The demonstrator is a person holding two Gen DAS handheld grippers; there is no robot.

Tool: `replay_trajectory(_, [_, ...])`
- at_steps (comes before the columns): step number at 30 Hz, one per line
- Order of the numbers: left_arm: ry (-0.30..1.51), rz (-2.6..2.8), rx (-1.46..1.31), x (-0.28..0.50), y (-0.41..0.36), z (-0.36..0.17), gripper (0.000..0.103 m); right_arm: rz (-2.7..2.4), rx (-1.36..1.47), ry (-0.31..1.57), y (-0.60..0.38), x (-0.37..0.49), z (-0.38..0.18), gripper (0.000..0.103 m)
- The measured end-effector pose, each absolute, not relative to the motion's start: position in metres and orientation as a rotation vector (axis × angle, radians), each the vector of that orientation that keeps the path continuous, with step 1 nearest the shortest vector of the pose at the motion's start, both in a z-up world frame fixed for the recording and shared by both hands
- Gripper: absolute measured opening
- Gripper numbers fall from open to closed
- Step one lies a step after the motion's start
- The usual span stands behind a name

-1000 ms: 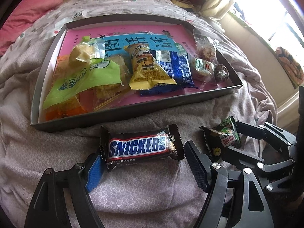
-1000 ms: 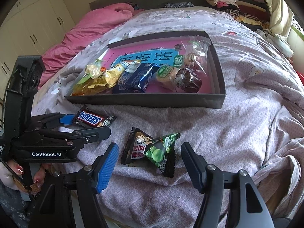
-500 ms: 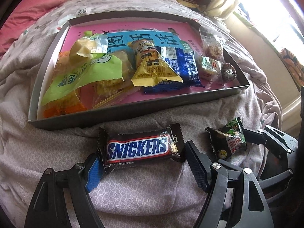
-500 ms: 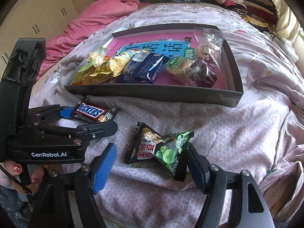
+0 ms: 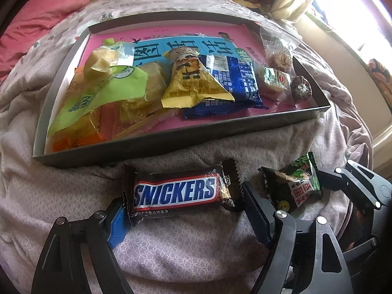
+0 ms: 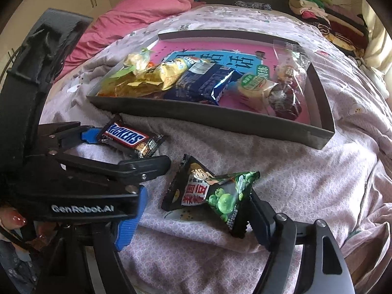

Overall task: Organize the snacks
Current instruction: 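Close the left gripper on the Snickers bar while the right gripper grasps the green candy bag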

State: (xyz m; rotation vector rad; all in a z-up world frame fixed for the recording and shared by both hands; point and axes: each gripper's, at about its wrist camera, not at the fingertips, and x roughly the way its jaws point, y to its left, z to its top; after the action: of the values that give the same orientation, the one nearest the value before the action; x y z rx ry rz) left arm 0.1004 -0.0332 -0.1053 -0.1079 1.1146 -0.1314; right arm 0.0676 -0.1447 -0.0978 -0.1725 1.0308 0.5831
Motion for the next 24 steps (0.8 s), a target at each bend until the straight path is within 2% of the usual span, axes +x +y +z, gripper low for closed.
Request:
replay_trajectory(4, [1.11, -0.146, -0.137, 0.1, -0.028, -0.105, 0.081, 0.593, -0.162, 1.023, -0.146, 0.068, -0.097, 0.069])
replay_trajectory(11, [1.102, -0.177, -0.18, 0.099, -0.018, -0.106, 0.081, 0.585, -0.134, 1.024, -0.153, 0.071, -0.097, 0.067])
replay_trajectory(18, [1.106, -0.181, -0.201, 0.098, -0.01, -0.104, 0.075, 0.576, -0.144, 1.02, -0.152, 0.073, -0.099, 0.067])
replay_trajectory(24, [1.107, -0.179, -0.173, 0.098, -0.009, -0.105, 0.07, 0.574, -0.153, 1.011, -0.15, 0.074, -0.099, 0.062])
